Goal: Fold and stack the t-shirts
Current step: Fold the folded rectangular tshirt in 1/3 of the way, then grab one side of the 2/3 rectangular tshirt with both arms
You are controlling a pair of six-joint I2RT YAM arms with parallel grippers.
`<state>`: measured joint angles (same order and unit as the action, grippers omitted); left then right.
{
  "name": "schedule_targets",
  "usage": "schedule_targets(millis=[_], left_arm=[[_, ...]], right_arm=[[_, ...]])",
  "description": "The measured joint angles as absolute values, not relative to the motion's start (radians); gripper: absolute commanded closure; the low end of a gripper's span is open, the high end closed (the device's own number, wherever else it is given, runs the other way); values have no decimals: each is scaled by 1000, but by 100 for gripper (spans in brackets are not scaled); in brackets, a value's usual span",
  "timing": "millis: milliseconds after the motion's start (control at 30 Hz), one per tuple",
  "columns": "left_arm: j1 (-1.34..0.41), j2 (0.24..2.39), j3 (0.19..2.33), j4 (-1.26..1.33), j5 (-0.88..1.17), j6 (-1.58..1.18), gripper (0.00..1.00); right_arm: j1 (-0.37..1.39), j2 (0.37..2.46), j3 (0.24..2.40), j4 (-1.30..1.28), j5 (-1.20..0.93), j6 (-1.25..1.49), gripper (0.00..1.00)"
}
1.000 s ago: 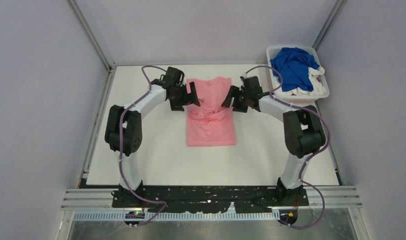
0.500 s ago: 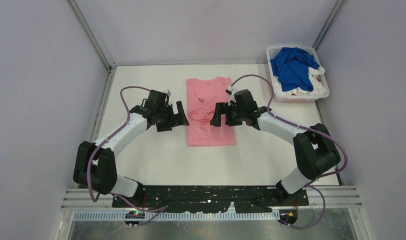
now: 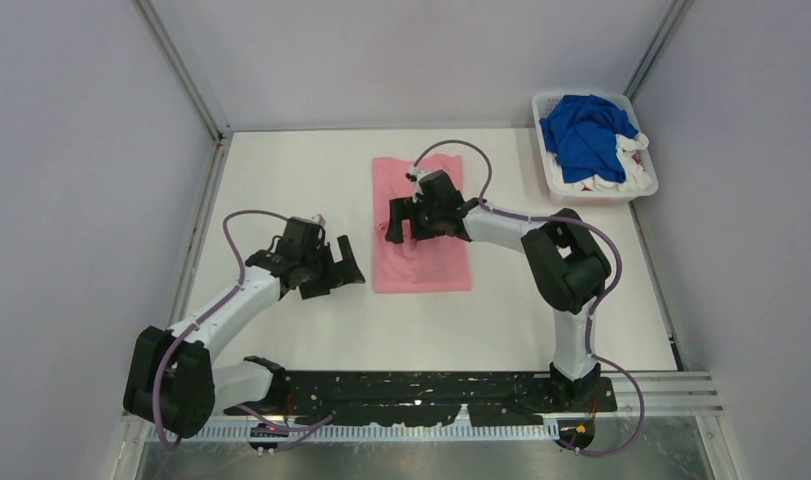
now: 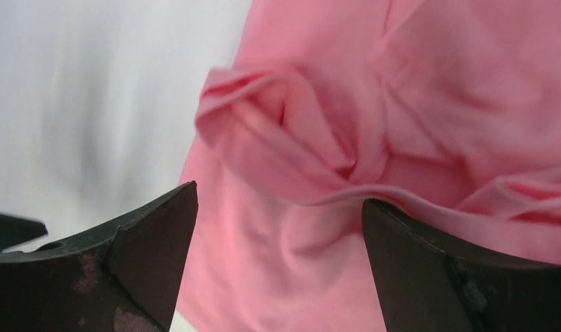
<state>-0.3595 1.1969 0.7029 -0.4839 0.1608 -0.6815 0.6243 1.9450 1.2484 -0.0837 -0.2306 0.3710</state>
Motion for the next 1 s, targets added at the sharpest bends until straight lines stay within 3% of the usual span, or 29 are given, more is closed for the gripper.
schedule_targets(millis=[333, 533, 600, 833, 1000], left_arm=[[-360, 1204, 683, -447, 195, -703, 0], [-373, 1267, 684, -382, 245, -727, 1], [-389, 1298, 688, -365, 255, -734, 6], [-456, 1436, 737, -312, 273, -765, 39], [-472, 1506, 746, -298, 271, -783, 48]], right_arm=[[496, 2046, 1439, -48, -188, 373, 5], [484, 1930, 1321, -20, -160, 368, 5], [481, 1809, 1193, -4, -150, 377, 5], [403, 1410, 758, 83, -155, 473, 5], [380, 1285, 579, 47, -125, 508, 5]])
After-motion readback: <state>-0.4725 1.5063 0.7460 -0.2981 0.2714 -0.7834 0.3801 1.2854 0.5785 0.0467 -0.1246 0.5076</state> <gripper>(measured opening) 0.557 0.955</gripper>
